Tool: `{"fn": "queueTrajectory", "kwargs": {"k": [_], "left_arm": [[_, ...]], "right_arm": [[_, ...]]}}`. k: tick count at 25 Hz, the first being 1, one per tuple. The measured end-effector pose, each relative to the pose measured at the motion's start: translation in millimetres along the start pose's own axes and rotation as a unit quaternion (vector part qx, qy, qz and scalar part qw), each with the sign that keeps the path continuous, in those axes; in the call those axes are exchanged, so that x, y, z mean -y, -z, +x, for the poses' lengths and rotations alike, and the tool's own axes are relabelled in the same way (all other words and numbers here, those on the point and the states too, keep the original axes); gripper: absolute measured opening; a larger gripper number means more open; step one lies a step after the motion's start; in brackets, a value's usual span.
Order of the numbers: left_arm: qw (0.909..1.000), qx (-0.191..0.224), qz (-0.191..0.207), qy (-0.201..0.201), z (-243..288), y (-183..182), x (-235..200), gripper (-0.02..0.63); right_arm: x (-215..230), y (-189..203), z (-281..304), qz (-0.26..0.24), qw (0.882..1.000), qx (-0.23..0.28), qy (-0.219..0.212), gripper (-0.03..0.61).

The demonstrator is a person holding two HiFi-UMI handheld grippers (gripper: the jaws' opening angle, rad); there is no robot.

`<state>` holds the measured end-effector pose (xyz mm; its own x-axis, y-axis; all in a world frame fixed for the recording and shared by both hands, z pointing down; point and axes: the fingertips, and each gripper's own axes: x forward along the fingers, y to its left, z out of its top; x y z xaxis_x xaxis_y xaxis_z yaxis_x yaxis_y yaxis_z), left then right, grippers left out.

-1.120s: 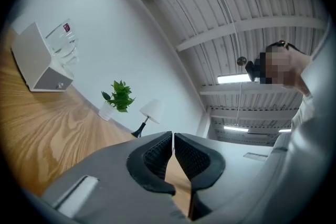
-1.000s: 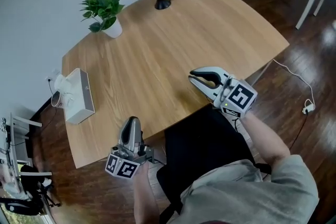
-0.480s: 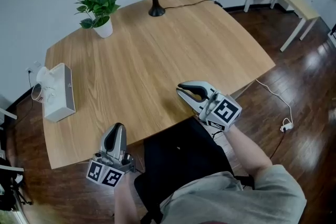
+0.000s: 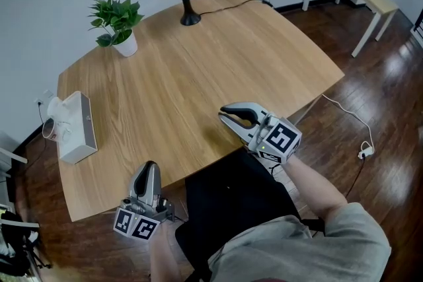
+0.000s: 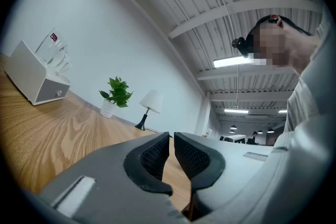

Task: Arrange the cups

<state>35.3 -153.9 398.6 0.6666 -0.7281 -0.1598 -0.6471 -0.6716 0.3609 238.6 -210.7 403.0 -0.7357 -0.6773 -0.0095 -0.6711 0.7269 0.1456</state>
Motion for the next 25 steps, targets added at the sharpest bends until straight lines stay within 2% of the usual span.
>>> {"fn": "queueTrajectory", "kwargs": {"k": [15, 25], "left_arm": [[0.9998, 0.007, -0.017, 0.005, -1.2, -1.8, 0.7, 0.020], [0.9999, 0.007, -0.014, 0.003, -1.1, -1.2, 1.2, 0.020]], "right_arm": [[0.5, 0.2, -1.6, 0.003, 1.000, 0.000, 0.004, 0.034], [2.7, 0.5, -2.3, 0.004, 1.000, -0.003, 0.008, 0.034]]}}
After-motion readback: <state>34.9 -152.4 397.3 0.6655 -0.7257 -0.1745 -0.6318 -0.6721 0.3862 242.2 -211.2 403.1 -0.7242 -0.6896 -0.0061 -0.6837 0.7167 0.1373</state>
